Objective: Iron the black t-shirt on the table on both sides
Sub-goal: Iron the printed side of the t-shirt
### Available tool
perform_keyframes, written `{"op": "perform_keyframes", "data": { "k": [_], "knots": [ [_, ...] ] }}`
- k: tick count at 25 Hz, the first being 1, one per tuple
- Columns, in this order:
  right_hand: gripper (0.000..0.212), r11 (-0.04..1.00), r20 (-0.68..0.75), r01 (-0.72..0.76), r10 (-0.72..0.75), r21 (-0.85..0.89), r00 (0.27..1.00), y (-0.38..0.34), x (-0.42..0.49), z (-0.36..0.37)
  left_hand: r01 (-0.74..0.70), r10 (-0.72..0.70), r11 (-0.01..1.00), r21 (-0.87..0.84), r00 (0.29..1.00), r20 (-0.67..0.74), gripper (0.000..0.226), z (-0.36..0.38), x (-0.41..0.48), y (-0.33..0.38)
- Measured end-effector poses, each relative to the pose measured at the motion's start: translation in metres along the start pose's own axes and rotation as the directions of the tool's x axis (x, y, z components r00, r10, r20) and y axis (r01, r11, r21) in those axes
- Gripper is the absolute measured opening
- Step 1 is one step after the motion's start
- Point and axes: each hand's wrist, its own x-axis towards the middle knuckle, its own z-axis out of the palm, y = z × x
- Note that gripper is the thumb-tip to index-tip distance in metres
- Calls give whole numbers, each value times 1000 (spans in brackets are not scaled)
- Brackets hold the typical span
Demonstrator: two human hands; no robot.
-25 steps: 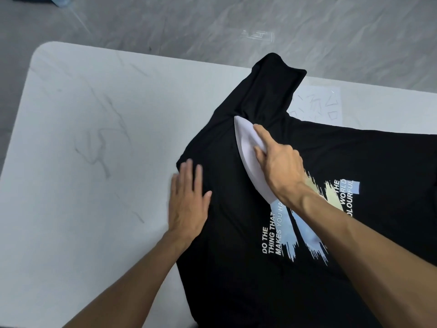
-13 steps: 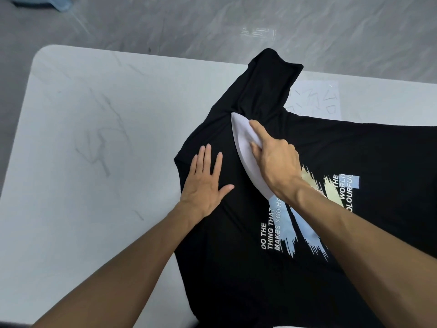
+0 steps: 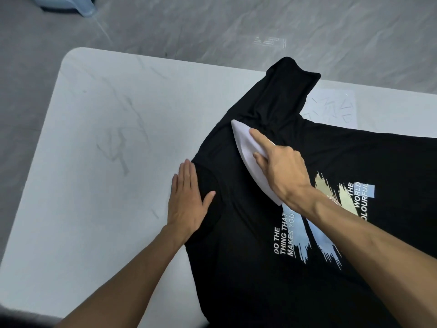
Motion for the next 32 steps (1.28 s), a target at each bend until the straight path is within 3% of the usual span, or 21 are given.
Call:
{"op": "perform_keyframes", "data": {
  "k": [3,6,11,15,24,26,32],
  "knots": [
    [55,995,64,88,-90,39,994,-35,-3,18,-14,9,997,-82,999,-54,87,-2,3,3],
    [56,993,133,115,-112,-16,985,-50,-7,37,-79,78,997,-20,996,-50,82,-2,2,5],
    [57,992,121,80,-68,-100,990,-52,-7,43,-137,142,986,96,989,-48,81,-2,7,10],
    [61,985,83,81,-69,-150,994,-52,-8,50,-125,121,982,139,992,34,76,-8,12,10],
    [50,986,-81,-137,129,-97,988,1,11,17,-111,84,970,215,988,131,74,-20,14,13],
    [50,989,-50,-142,139,-49,989,8,12,8,-65,37,977,205,990,140,75,-24,14,22],
    [52,970,92,145,-129,-195,987,8,17,12,125,-131,991,-40,974,-183,69,-12,41,68]
  ]
}}
